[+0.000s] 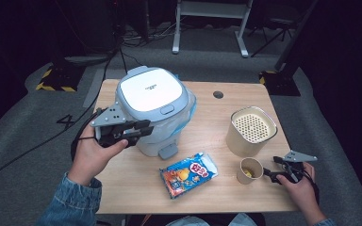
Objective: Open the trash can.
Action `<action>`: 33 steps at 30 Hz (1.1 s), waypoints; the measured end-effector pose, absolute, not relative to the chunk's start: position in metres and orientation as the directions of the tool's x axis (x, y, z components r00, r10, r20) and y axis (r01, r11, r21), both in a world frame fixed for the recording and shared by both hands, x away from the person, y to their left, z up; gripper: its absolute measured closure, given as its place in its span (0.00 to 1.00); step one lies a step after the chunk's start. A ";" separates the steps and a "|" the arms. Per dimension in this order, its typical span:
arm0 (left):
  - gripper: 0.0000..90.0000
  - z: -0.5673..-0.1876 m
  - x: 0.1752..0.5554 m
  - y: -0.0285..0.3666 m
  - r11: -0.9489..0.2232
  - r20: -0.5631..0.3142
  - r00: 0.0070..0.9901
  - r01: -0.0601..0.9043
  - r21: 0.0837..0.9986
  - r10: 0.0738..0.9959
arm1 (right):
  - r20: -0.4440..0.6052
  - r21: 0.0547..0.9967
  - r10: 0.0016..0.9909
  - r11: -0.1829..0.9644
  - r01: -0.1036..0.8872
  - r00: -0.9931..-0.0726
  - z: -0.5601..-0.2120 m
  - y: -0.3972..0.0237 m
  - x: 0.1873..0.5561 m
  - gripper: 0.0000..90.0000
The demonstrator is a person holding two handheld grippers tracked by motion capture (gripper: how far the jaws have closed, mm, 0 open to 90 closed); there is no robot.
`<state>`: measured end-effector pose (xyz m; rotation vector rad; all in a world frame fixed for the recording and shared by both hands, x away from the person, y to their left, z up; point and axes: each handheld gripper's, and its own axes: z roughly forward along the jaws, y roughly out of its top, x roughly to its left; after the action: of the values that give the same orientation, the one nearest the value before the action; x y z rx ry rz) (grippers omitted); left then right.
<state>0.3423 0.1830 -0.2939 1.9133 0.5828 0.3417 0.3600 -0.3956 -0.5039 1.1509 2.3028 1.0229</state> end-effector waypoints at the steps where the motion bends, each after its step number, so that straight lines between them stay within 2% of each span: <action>1: 0.82 -0.294 0.342 0.183 -0.323 -0.029 0.840 0.240 0.915 0.542 | -0.005 0.744 0.801 0.403 0.533 -0.598 -0.504 -0.396 0.360 0.23; 5: 0.87 -0.282 0.354 0.172 -0.312 -0.026 0.847 0.224 0.923 0.531 | -0.005 0.744 0.801 0.403 0.533 -0.598 -0.504 -0.396 0.360 0.23; 11: 0.99 -0.276 0.368 0.160 -0.312 -0.039 0.853 0.233 0.921 0.520 | -0.005 0.744 0.801 0.403 0.533 -0.599 -0.504 -0.396 0.360 0.23; 20: 1.00 -0.283 0.390 0.145 -0.326 -0.055 0.810 0.296 0.898 0.584 | -0.005 0.744 0.801 0.403 0.533 -0.599 -0.504 -0.396 0.360 0.23; 28: 1.00 -0.280 0.390 0.133 -0.391 0.022 0.782 0.288 0.874 0.623 | -0.004 0.744 0.801 0.403 0.533 -0.599 -0.504 -0.396 0.360 0.23; 33: 1.00 -0.278 0.390 0.131 -0.404 0.014 0.779 0.310 0.861 0.627 | -0.004 0.744 0.801 0.403 0.533 -0.599 -0.504 -0.396 0.360 0.23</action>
<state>0.3904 0.1310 -0.2781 2.0146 0.7015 0.4191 0.3600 -0.3956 -0.5039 1.1511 2.3033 1.0239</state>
